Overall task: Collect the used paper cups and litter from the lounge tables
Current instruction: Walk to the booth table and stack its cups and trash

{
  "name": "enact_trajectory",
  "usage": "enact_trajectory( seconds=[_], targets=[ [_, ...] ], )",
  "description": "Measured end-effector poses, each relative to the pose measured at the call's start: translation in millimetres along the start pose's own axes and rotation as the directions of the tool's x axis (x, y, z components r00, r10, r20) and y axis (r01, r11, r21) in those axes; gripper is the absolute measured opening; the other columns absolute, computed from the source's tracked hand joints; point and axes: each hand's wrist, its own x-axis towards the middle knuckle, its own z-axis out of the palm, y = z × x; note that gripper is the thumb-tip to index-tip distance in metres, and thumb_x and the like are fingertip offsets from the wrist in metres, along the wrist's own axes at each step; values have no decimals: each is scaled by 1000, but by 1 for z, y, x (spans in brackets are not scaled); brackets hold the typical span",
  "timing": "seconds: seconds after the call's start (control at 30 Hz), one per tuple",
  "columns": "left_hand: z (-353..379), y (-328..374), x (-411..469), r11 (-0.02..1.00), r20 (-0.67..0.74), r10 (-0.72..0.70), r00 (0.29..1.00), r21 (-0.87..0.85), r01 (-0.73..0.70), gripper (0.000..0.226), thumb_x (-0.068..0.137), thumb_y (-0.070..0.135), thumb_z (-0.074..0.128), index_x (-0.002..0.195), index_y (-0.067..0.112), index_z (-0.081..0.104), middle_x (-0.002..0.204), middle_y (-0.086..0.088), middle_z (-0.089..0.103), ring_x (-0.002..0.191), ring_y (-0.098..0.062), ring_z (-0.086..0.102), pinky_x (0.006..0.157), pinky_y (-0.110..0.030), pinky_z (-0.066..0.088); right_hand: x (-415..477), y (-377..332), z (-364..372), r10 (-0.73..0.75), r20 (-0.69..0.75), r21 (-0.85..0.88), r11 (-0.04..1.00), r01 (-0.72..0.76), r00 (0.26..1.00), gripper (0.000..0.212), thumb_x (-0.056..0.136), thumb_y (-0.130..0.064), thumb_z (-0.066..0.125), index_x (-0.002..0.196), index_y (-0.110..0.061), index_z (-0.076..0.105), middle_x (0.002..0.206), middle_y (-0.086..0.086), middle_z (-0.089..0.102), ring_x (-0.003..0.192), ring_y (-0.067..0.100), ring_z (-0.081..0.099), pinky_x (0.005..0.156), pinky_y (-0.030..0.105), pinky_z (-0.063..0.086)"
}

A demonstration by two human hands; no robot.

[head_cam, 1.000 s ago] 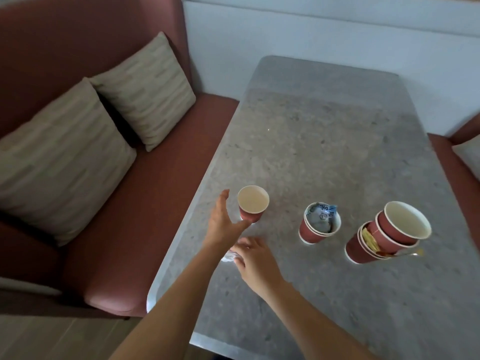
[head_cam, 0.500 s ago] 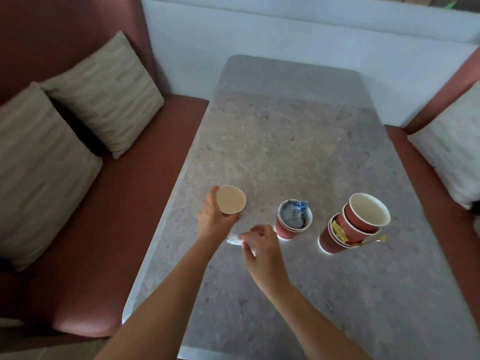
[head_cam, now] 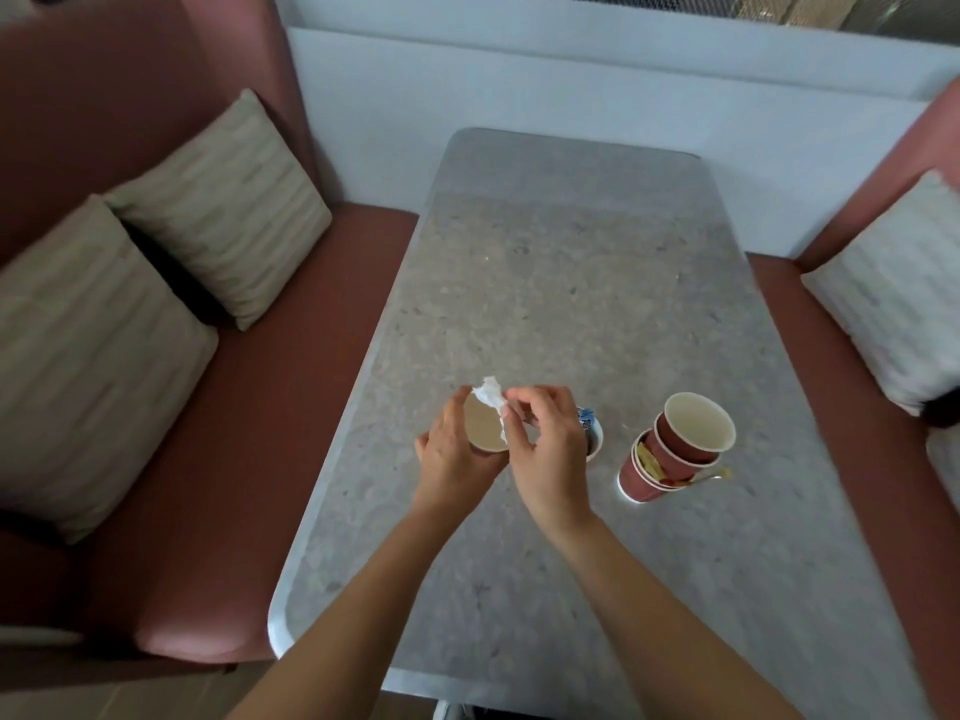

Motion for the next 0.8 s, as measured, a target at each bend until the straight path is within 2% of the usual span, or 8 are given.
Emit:
enact_trajectory(
  seconds=[0.1, 0.23, 0.37, 0.47, 0.53, 0.6, 0.67, 0.8],
  targets=[
    [-1, 9, -6, 998, -13, 57, 998, -14, -57, 61, 82, 25, 71, 135, 16, 42, 124, 5, 57, 119, -16, 53, 91, -29, 25, -5, -2, -5, -19, 21, -38, 999, 20, 1000, 11, 84, -9, 61, 93, -5, 66, 91, 8, 58, 79, 21, 62, 76, 26, 48],
    [1, 15, -13, 996, 3, 88, 996, 3, -88, 62, 82, 26, 72, 135, 16, 42, 125, 6, 57, 120, -12, 52, 92, -29, 25, -7, -1, -14, -23, 11, -115, 993, 24, 1000, 11, 84, -12, 61, 94, -9, 66, 88, 4, 63, 81, 20, 60, 70, 28, 49],
    [5, 26, -17, 995, -7, 96, 995, -22, -96, 60, 83, 18, 69, 136, 15, 41, 126, 3, 58, 118, -15, 53, 93, -30, 28, -6, 0, -24, -33, -10, -273, 962, 29, 999, 8, 78, -14, 68, 85, -16, 71, 82, -1, 67, 76, 26, 59, 75, 24, 33],
    [8, 39, -18, 996, 27, 85, 996, -39, -84, 56, 90, 16, 59, 141, 17, 35, 130, 2, 57, 122, -14, 52, 90, -22, 18, -5, 2, -31, -28, -14, -366, 930, 21, 1000, 13, 79, -23, 61, 76, -16, 72, 91, 2, 68, 84, 33, 59, 77, 33, 34],
    [10, 47, -19, 994, 43, 82, 996, -83, -78, 56, 90, 22, 60, 141, 17, 36, 132, 2, 55, 124, -15, 51, 91, -21, 17, -5, 4, -37, -13, -9, -342, 940, 10, 1000, 24, 85, -29, 51, 82, -17, 72, 103, 5, 66, 92, 35, 56, 83, 36, 39],
    [10, 54, -21, 990, 64, 78, 995, -123, -69, 72, 77, 42, 64, 139, 17, 37, 131, 3, 54, 123, -14, 50, 96, -25, 21, -3, 7, -45, 13, -9, -274, 962, -15, 1000, 31, 89, -29, 45, 95, -15, 72, 109, 8, 64, 99, 34, 55, 93, 29, 35],
    [10, 57, -23, 987, 58, 80, 995, -141, -71, 93, 59, 63, 58, 137, 16, 39, 128, 3, 55, 121, -16, 52, 102, -36, 32, -1, 10, -54, 14, -29, -213, 977, -20, 999, 32, 91, -25, 42, 102, -12, 70, 109, 10, 63, 101, 33, 55, 94, 12, 27],
    [15, 57, -22, 988, 37, 49, 998, -150, -43, 91, 56, 57, 72, 132, 16, 43, 125, 3, 56, 119, -22, 53, 103, -48, 38, 6, 18, -66, 34, -55, -172, 984, -43, 998, 30, 89, -10, 41, 108, -4, 64, 106, 12, 63, 99, 30, 58, 91, 14, 31]
  ],
)
